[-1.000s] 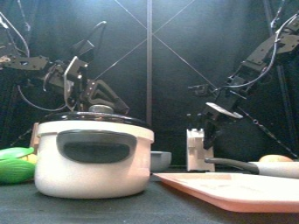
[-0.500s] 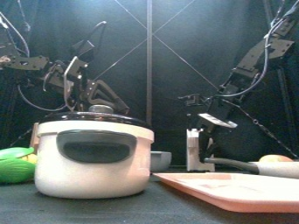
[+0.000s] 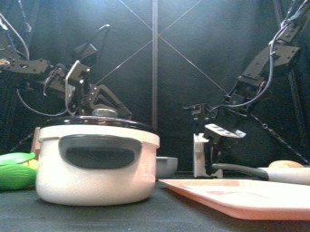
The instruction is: Grab pairing knife handle
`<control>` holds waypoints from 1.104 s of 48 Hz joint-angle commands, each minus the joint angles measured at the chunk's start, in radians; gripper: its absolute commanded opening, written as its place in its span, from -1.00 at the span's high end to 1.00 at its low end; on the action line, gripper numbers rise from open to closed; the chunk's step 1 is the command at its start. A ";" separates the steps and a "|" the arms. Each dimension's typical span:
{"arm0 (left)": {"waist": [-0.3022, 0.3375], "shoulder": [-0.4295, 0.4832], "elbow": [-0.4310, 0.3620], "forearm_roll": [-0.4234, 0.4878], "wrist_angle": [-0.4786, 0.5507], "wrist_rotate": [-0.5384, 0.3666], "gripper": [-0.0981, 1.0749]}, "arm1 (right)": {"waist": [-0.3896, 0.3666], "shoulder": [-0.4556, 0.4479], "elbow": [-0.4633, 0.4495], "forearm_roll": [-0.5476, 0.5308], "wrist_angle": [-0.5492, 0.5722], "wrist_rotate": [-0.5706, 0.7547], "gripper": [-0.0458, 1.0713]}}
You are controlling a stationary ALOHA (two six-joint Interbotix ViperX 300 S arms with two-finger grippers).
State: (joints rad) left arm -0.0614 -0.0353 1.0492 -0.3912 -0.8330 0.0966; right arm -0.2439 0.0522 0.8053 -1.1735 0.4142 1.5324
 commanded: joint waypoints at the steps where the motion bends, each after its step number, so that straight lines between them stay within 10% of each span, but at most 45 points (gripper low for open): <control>1: -0.002 -0.003 -0.009 0.000 -0.008 0.002 -0.08 | -0.017 -0.014 -0.020 -0.003 -0.005 0.002 -0.31; 53: -0.002 -0.003 -0.009 0.000 -0.008 0.002 -0.08 | -0.017 0.035 -0.017 -0.003 -0.077 -0.002 -0.15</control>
State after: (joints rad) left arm -0.0614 -0.0353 1.0492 -0.3912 -0.8330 0.0966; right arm -0.2638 0.0982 0.7977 -1.1781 0.3390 1.5294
